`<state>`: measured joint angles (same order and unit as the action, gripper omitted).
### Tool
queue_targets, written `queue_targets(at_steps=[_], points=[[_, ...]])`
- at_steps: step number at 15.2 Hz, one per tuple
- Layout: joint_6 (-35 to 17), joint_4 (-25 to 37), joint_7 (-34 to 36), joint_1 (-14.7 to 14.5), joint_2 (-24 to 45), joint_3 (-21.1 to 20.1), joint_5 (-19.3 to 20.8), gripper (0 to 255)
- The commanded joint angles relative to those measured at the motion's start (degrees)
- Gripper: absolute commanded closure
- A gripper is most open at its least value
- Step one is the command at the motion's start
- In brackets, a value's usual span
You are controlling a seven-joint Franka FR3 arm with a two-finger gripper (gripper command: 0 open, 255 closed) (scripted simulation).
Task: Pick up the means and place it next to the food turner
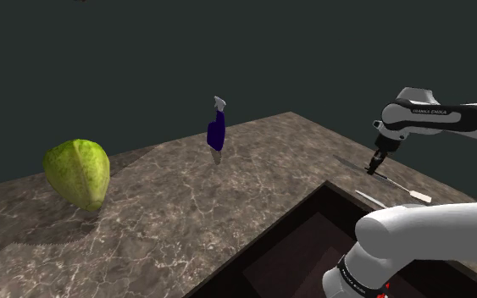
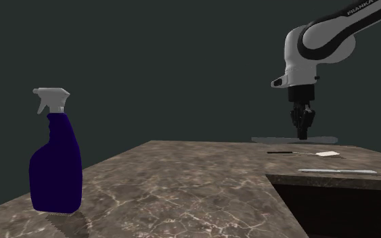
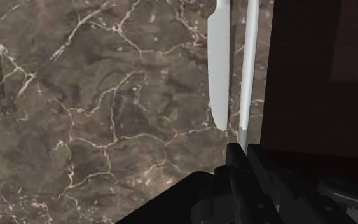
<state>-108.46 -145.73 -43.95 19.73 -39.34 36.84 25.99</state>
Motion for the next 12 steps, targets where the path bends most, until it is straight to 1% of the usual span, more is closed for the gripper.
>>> queue_targets(at_steps=[1,4,7,10,12], points=[[-0.32,2.07,-2.96,0.31,1.59,2.69,0.86,255],[-1.25,5.61,-7.53,0.10,4.71,7.24,1.58,255],[-2.32,9.63,-12.31,-0.85,8.36,12.17,1.46,255],[-3.49,14.10,-17.44,-2.73,12.63,17.78,0.32,255],[-4.32,17.32,-21.19,-4.62,15.93,22.10,-1.20,255]])
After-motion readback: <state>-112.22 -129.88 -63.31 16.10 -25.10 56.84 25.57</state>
